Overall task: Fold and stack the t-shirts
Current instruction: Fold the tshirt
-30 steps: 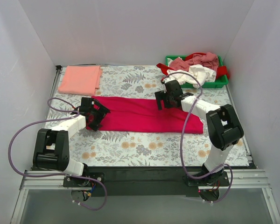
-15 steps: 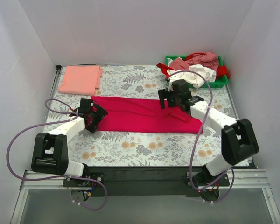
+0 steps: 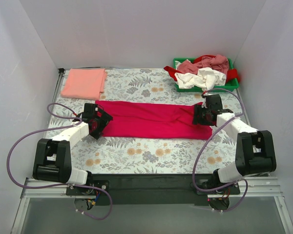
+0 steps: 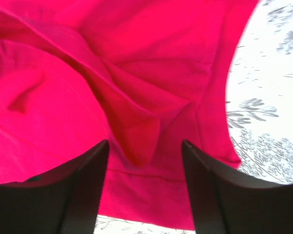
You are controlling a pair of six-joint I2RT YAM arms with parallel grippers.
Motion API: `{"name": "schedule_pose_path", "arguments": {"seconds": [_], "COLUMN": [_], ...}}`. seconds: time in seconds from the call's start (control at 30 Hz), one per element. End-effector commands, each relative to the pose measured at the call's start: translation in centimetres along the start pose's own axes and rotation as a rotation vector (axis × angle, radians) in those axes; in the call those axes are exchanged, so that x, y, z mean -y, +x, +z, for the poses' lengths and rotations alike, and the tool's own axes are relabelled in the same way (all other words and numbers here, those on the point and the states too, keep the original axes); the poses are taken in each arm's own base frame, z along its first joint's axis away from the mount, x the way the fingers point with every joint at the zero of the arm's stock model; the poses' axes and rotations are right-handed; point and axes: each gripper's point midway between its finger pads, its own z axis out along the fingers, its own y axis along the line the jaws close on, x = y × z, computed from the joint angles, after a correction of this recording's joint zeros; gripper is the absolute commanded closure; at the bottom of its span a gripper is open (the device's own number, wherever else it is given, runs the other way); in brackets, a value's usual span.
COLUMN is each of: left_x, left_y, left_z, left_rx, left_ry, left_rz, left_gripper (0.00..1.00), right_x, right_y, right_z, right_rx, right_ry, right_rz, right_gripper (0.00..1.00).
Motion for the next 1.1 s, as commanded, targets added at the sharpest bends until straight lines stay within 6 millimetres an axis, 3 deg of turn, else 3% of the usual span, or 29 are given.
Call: {"name": "schedule_pose_path", "arguments": {"seconds": [0.0,0.03,0.07,0.13,0.17,0.2,0.33,0.47,0.63,0.73,0.83,0.87,0.9,1.07], "left_x": [-0.7,-0.8,-0.9,-0.9,-0.9,-0.9,-1.0,-0.9,-1.1,-1.2,-1.2,-1.2,-1.2,-0.3], "left_y": [-0.3,-0.3,-0.3,-0.2,-0.3,-0.3,-0.3,-0.3,-0.2,0.0,0.0,0.0,0.0,-0.5], "left_z": [-0.1,0.0,0.0,0.1,0.1,0.1,0.2,0.2,0.5,0.7,0.7,0.7,0.6,-0.1], "left_rx": [0.022,0.022,0.021,0.018,0.018,0.018,0.021,0.017,0.013,0.004,0.002,0.003,0.003,0.019], "left_ry": [-0.025,-0.031,-0.033,-0.037,-0.035,-0.035,-0.039,-0.039,-0.05,-0.056,-0.056,-0.055,-0.054,-0.022], "left_rz": [0.013,0.015,0.017,0.017,0.018,0.018,0.023,0.025,0.023,0.026,0.026,0.026,0.025,0.019], "left_gripper": [0.03,0.03,0.03,0.03,0.03,0.03,0.03,0.03,0.03,0.03,0.02,0.03,0.03,0.02], "right_x": [-1.6,-1.6,-1.8,-1.9,-1.9,-2.0,-1.7,-1.6,-1.9,-1.7,-0.6,0.1,0.4,0.5], "right_y": [-1.3,-1.2,-1.4,-1.8,-1.9,-2.3,-3.9,-5.4,-6.4,-7.5,-8.8,-9.2,-9.3,-10.6], "right_z": [0.4,0.7,0.9,1.2,1.2,1.2,0.9,0.8,2.3,3.2,4.2,4.4,4.6,2.5], "right_rx": [0.005,-0.006,-0.004,-0.008,-0.007,0.0,0.039,0.064,0.048,0.055,0.065,0.071,0.068,0.115], "right_ry": [-0.082,-0.085,-0.091,-0.094,-0.093,-0.091,-0.066,-0.052,-0.084,-0.072,-0.004,0.037,0.055,0.079], "right_rz": [0.004,0.005,0.006,0.014,0.017,0.019,0.014,-0.016,-0.117,-0.16,-0.175,-0.175,-0.176,-0.158], "right_gripper": [0.36,0.39,0.51,0.66,0.82,0.87,0.94,0.94,0.94,0.92,0.76,0.55,0.48,0.33]}}
